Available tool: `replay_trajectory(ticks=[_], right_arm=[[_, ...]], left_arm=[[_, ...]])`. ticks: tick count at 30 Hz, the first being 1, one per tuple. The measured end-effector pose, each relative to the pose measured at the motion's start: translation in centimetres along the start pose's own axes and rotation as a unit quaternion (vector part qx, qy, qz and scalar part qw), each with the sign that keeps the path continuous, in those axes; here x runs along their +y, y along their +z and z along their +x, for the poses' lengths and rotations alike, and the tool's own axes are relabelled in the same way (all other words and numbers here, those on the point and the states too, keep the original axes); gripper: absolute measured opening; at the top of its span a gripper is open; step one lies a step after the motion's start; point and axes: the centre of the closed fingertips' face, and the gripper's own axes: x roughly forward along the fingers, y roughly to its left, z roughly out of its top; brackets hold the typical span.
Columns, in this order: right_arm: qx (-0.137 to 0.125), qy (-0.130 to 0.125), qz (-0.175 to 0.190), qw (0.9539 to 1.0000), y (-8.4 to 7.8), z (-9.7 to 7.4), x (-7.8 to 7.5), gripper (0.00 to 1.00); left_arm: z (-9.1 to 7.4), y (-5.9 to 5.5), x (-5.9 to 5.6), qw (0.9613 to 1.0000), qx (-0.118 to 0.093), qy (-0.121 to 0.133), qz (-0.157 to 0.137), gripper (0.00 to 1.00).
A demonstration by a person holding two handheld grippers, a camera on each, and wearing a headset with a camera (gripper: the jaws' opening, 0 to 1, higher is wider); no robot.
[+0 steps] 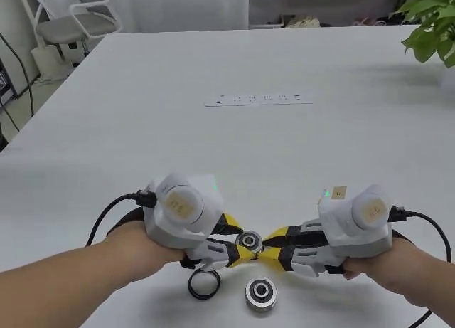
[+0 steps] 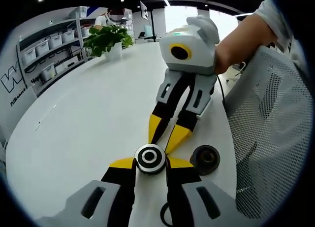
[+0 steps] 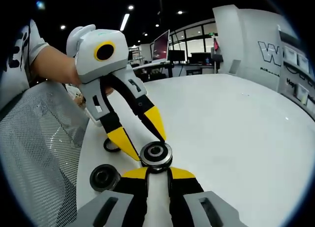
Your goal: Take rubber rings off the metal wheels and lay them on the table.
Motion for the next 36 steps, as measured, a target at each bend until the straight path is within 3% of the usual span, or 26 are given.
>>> replay_trajectory(ticks=[13, 21, 36], right_arm=[[0.000, -0.002, -0.001, 1.0000, 0.04, 0.01, -0.03, 0.11], [-0.001, -0.003, 0.000, 1.0000, 0.06, 0.00, -0.01, 0.11], [-0.005, -0.002, 0.008, 1.0000, 0.03, -0.01, -0.14, 0.11]], left_arm=[[-0.06, 0.06, -0.07, 1.0000, 0.001, -0.005, -0.002, 0.17], [0.01, 0.34, 0.32, 0.9986, -0.011, -0.013, -0.050, 0.13], [0.25, 0.47, 0.43, 0.9983, -0.023, 0.002, -0.053, 0.08]])
